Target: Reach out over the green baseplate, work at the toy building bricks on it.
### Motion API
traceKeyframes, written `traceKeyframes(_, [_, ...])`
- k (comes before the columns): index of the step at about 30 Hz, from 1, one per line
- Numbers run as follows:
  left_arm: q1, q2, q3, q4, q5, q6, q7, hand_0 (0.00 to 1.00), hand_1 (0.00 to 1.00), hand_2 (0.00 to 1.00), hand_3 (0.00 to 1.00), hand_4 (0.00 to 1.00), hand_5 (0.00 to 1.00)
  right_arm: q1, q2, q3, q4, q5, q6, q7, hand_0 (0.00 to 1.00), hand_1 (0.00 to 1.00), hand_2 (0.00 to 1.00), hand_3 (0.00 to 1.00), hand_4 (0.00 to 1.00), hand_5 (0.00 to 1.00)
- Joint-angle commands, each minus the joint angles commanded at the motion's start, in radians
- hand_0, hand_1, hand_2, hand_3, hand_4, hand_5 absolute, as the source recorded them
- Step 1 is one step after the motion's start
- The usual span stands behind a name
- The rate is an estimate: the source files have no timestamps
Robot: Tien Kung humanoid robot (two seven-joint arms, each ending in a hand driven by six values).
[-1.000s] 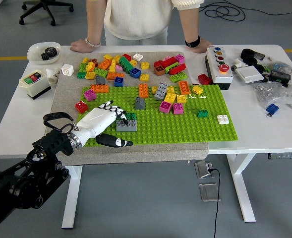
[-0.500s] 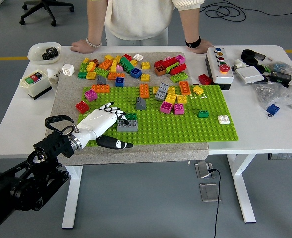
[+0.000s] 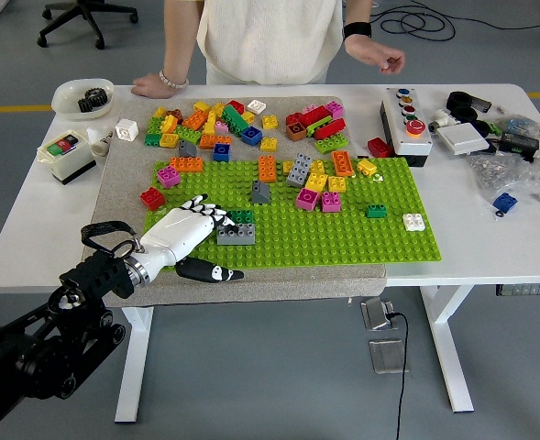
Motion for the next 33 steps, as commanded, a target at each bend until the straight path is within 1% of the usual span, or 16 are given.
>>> traceKeyframes(7, [-0.004, -0.001, -0.028, -0.007, -0.023, 0.025, -0.012, 0.998, 0.926, 0.875, 0.620, 0.998, 0.742, 0.001, 0.001, -0.003, 0.000, 0.003, -0.001, 0.001, 0.745, 0.641, 0.683, 0.630, 0.808, 0.518])
traceKeyframes(10, [-0.006, 0.000, -0.045, -0.018, -0.031, 0.031, -0.016, 0.998, 0.926, 0.875, 0.620, 0.998, 0.742, 0.001, 0.001, -0.003, 0.000, 0.003, -0.001, 0.000, 0.745, 0.641, 0.683, 0.630, 0.808, 0.518])
traceKeyframes(14, [-0.009, 0.002, -0.069, -0.046, -0.040, 0.044, -0.019, 0.998, 0.922, 0.871, 0.619, 0.998, 0.737, 0.000, 0.001, -0.001, 0.000, 0.001, 0.000, 0.000, 0.746, 0.641, 0.683, 0.629, 0.808, 0.518])
traceKeyframes(22, [-0.014, 0.008, -0.097, -0.084, -0.041, 0.051, -0.019, 0.998, 0.915, 0.860, 0.617, 0.998, 0.721, 0.000, 0.001, -0.001, 0.000, 0.003, -0.001, 0.001, 0.746, 0.641, 0.683, 0.630, 0.809, 0.519])
traceKeyframes(33, [-0.023, 0.012, -0.107, -0.086, -0.042, 0.055, -0.014, 0.998, 0.907, 0.846, 0.616, 0.998, 0.715, 0.001, 0.000, 0.001, 0.000, 0.005, -0.001, 0.001, 0.746, 0.642, 0.683, 0.630, 0.810, 0.519])
